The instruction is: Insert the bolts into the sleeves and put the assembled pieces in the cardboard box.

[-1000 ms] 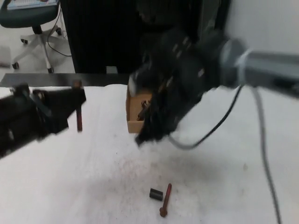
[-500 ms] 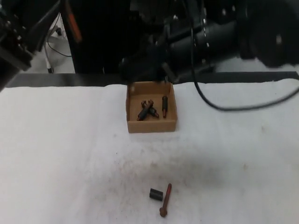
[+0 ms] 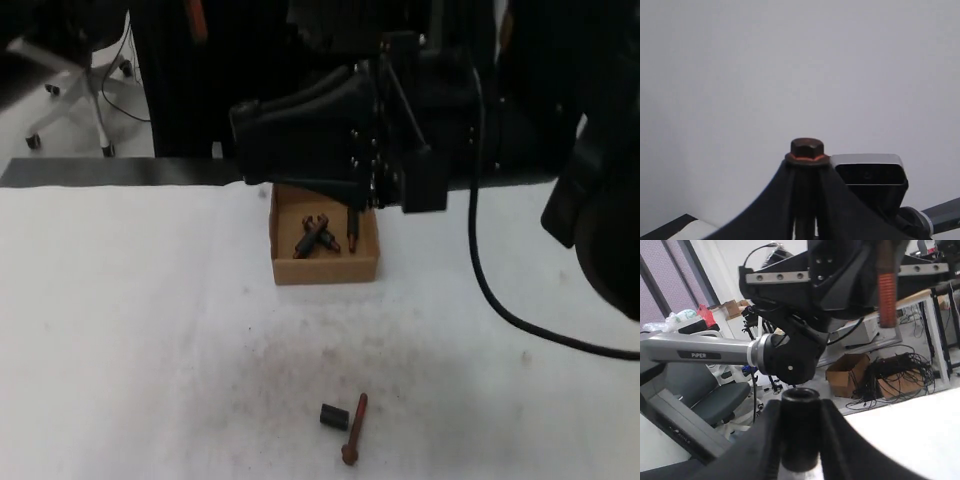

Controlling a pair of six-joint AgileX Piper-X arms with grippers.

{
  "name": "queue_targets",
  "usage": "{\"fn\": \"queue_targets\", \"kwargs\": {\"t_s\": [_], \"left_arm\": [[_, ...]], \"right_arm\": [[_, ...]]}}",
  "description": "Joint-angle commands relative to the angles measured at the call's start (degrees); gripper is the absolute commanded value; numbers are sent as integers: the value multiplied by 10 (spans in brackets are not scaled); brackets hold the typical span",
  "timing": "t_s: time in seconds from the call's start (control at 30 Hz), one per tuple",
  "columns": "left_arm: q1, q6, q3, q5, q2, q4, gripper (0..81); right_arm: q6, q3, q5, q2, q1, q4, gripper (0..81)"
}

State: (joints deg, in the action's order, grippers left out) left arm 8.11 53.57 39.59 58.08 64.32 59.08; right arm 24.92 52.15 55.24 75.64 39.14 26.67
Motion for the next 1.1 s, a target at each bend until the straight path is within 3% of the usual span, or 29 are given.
{"fn": "queue_targets", "kwargs": {"t_s": [0.0, 0.33, 1.07], "left_arm": [[8, -9, 25, -7, 18, 11, 3], [64, -9, 48, -2, 24, 11, 3], [64, -26, 48, 6, 46, 11, 3]], "right_arm": [[-2, -1, -3, -5, 2, 21, 69], [-238, -7, -171, -5, 5, 10, 69], [-214, -7, -189, -5, 5, 56, 69]]}}
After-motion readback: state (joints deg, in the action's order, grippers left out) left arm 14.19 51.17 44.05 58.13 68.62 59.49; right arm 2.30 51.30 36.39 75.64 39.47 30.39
